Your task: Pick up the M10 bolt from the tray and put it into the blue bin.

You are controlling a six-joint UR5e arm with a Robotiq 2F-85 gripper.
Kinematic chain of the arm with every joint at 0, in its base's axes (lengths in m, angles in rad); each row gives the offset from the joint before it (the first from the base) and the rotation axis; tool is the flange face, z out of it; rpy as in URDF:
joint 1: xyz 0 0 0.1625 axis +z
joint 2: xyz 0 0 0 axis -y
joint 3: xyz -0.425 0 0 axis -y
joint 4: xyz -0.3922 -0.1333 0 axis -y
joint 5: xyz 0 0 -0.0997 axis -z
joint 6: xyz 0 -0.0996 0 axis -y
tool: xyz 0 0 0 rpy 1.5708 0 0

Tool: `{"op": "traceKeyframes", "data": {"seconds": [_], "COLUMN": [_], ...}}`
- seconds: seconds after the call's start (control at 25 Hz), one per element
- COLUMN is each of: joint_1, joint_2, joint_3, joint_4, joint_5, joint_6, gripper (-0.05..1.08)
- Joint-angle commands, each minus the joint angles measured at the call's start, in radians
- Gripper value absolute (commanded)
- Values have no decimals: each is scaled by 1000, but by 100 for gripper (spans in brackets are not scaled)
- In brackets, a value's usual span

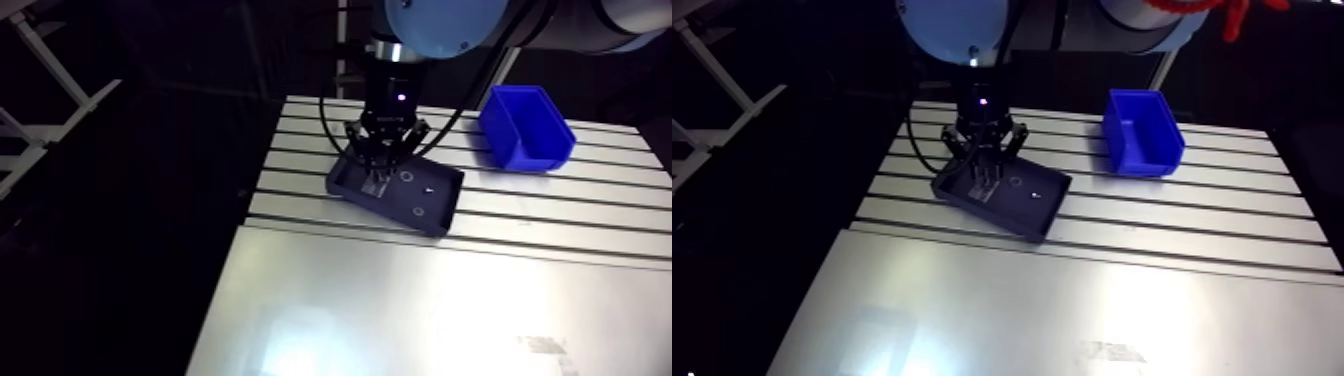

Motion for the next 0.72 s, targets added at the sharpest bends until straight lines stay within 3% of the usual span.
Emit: {"op": "traceKeyframes", "data": {"seconds": [0.04, 0.36, 0.48, 0.72], "joint_1": [0, 0, 0, 0], "joint_2": [1, 1, 7, 10], "joint_3": [0, 0, 0, 0], "joint_4": [0, 0, -1, -1], "joint_5": [0, -2, -20, -25], "joint_6": [0, 0, 1, 0], "gripper": [59, 62, 63, 66]}}
